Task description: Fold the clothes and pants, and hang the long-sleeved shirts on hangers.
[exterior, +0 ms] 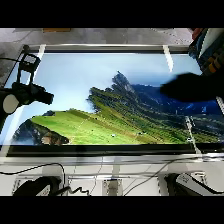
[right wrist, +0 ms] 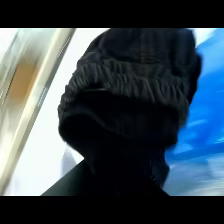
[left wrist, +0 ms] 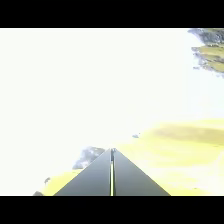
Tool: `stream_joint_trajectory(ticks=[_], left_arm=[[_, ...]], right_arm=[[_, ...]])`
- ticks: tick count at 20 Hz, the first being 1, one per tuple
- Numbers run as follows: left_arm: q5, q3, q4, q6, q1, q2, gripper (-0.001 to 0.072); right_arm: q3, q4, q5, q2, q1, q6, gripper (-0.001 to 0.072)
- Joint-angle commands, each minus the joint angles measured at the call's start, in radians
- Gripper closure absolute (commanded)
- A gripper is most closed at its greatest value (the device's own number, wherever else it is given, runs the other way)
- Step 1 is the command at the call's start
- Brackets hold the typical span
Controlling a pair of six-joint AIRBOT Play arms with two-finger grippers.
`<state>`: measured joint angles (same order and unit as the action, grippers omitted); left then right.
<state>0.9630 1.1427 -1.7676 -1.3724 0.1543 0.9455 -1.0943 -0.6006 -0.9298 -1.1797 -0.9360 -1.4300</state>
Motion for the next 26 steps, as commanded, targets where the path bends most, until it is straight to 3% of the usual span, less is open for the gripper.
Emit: stream_joint_trajectory(ticks=[1,3,7,10,13,17,18,21,23,26], left_arm=[[-0.006,0.002,-0.012,0.000,-0.001,-0.004,0.0698],[-0.006,0.002,-0.012,0.000,-0.001,-0.004,0.0698],[-0.006,0.002,-0.012,0.000,-0.001,-0.004,0.0698],[-0.006,0.002,-0.012,0.000,-0.001,-0.004,0.0698],[-0.009,0.002,-0.012,0.000,-0.001,-0.004,0.0698],[-0.038,0.002,-0.012,0.000,-0.001,-0.004,0.0698],[-0.037,0.002,-0.012,0.000,-0.001,-0.004,0.0698],[-0.037,0.002,-0.012,0.000,-0.001,-0.004,0.0698],[-0.037,0.001,-0.006,0.000,-0.001,-0.004,0.0698],[-0.037,0.001,-0.004,-0.001,-0.001,-0.004,0.0698]], right_arm=[[0.002,-0.354,-0.098,0.074,-0.277,-0.333,0.0676],[0.023,-0.571,-0.172,0.109,-0.342,-0.510,0.0676],[0.070,-0.765,-0.282,0.124,-0.353,-0.544,0.0676],[0.072,-0.775,-0.309,0.124,-0.353,-0.538,0.0676],[0.073,-0.720,-0.281,0.124,-0.309,-0.446,0.0676],[0.072,-0.473,-0.129,0.123,-0.054,-0.441,0.0676],[0.071,-0.472,-0.085,0.123,0.043,-0.434,0.0676],[0.071,-0.668,-0.048,0.123,0.274,-0.466,0.0676],[0.071,-0.793,-0.154,0.123,0.304,-0.521,0.0676],[0.072,-0.989,-0.386,0.124,0.280,-0.515,0.0676]])
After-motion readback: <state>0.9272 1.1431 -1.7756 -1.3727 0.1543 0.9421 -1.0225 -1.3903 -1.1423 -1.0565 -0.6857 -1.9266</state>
